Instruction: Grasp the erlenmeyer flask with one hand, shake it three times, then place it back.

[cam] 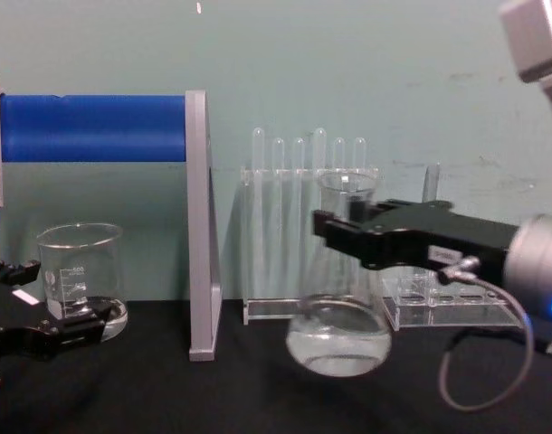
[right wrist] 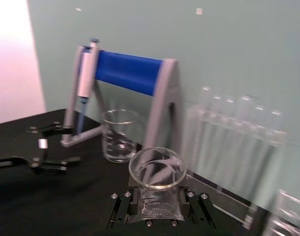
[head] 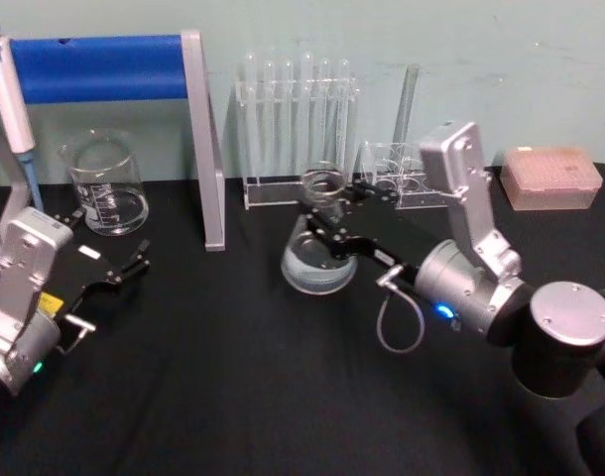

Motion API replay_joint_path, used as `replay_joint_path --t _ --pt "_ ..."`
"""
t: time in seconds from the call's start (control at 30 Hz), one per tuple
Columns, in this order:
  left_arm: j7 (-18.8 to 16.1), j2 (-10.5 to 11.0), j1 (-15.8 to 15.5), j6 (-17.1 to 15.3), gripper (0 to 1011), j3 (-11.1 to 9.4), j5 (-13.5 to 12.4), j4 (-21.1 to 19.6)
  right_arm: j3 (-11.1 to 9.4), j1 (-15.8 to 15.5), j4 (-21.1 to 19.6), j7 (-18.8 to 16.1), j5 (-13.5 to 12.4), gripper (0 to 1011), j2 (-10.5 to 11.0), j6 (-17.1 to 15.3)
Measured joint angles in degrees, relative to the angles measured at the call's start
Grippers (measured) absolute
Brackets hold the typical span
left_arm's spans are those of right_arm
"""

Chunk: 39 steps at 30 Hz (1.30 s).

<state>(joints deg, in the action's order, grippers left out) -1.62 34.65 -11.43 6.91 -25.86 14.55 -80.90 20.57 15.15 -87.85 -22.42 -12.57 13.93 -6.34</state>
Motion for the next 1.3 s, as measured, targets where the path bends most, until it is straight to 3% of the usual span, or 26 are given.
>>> replay_joint_path --t 0.23,0.5,1.03,1.3 --pt "0.0 0.0 0.0 0.0 1001 0.0 0.0 0.0 2.1 1.61 1.45 -1.14 -0.88 449 -0.2 0.72" --pt "0.0 0.0 0.0 0.0 1001 0.0 0.0 0.0 0.67 1.1 1.13 2.05 -1.68 449 0.85 0.62" --pt "0.0 0.0 0.0 0.0 1001 0.0 0.0 0.0 -10.83 -6.85 -4.85 13.81 -0.62 449 3.06 -2.6" --pt "0.0 0.0 0.0 0.0 1001 0.0 0.0 0.0 -13.28 -8.64 -6.15 14.96 0.3 449 2.81 -3.3"
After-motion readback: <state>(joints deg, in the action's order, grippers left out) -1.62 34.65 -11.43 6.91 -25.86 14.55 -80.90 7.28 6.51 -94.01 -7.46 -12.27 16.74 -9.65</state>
